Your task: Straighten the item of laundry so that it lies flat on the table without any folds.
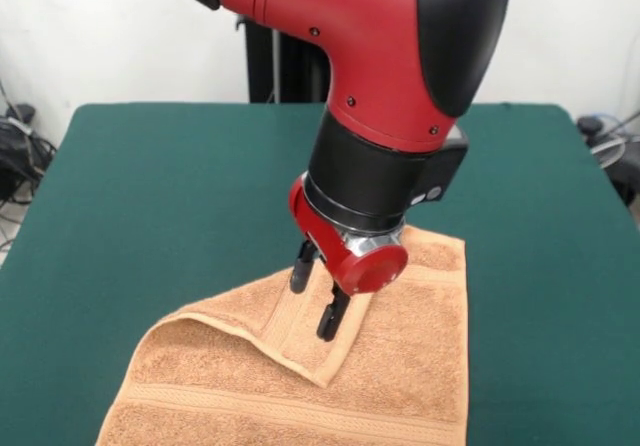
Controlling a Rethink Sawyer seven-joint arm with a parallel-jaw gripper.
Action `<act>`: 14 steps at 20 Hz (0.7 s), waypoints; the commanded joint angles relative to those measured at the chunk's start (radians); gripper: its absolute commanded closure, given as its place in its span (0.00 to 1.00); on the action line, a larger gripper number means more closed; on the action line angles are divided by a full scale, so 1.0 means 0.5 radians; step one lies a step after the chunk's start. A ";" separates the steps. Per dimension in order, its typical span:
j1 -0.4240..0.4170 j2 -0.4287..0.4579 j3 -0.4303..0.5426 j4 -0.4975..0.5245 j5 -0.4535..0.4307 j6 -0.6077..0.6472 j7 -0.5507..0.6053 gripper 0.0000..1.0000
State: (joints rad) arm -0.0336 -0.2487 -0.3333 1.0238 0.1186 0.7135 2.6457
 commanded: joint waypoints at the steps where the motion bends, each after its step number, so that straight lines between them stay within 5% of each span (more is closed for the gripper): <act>1: 0.081 0.118 0.042 0.320 0.110 -0.063 0.561 0.00; 14: 0.177 0.281 -0.007 0.370 0.250 -0.315 0.668 0.00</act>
State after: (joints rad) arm 0.0292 -0.1637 -0.3356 1.0768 0.1850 0.6401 2.6548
